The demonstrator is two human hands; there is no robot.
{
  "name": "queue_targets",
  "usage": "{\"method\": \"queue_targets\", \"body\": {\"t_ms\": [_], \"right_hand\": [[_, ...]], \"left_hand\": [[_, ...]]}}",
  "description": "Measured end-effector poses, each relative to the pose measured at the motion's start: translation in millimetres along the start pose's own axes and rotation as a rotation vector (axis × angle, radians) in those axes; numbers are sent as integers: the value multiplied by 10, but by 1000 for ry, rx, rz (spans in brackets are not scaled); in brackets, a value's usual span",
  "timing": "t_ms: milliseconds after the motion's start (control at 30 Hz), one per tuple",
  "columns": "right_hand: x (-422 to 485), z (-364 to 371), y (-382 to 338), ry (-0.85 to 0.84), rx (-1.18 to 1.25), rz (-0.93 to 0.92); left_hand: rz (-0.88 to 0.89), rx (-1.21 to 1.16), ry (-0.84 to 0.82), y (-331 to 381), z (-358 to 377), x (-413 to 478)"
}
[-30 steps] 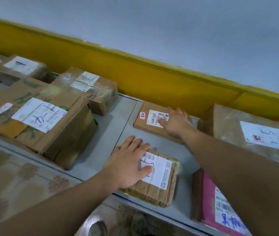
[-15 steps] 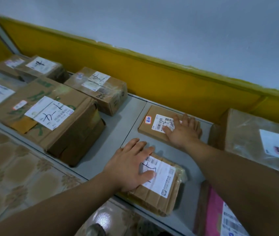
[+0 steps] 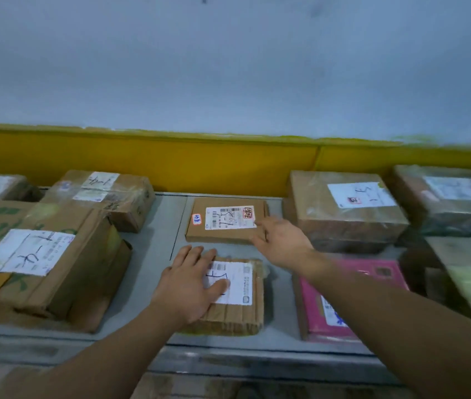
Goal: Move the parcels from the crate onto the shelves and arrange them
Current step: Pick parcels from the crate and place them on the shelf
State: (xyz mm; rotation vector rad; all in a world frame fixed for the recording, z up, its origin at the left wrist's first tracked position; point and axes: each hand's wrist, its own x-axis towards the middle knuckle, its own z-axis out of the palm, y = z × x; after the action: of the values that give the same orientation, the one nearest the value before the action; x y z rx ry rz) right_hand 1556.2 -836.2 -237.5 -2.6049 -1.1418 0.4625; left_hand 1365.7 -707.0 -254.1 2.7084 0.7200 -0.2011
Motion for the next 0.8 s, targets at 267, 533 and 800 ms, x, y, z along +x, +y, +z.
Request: {"method": "queue_targets", "body": {"t_ms": [267,533,800], "right_hand": [[-1170,-63,744,87,-137,358],[-1457,-124,1254,52,-34,523],[-1471,-149,1558,-9,140,429]], "left_hand": [[19,170,-41,106,-73,4],[254,71,-20,1092,93,-260],[107,78,-138,1774,605,-210]]}}
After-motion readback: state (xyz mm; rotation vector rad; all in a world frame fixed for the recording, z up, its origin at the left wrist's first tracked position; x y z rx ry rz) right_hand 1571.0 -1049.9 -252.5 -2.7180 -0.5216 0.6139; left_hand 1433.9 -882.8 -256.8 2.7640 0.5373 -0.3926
